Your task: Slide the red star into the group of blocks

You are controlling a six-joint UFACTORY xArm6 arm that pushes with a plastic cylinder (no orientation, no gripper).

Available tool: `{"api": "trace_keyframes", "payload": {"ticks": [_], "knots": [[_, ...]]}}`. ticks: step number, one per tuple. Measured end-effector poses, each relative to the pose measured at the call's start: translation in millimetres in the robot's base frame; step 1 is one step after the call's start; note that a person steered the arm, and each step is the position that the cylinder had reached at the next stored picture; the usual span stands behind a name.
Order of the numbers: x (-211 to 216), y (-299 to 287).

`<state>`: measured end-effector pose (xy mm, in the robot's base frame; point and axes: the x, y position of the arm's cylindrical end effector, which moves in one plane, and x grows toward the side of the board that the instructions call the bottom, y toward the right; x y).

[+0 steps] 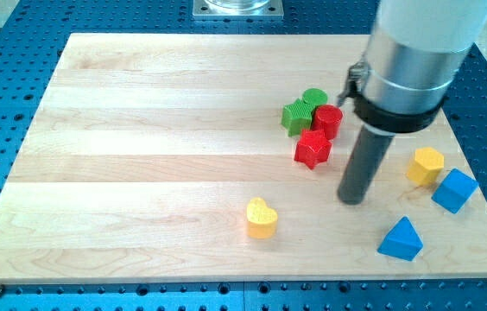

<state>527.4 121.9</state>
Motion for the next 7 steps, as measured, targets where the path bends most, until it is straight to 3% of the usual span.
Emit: {"api": "trace_keyframes", "payload": {"ticks": [1,5,7], "knots": [[-17,-35],[-86,-61],[-72,-132]]}}
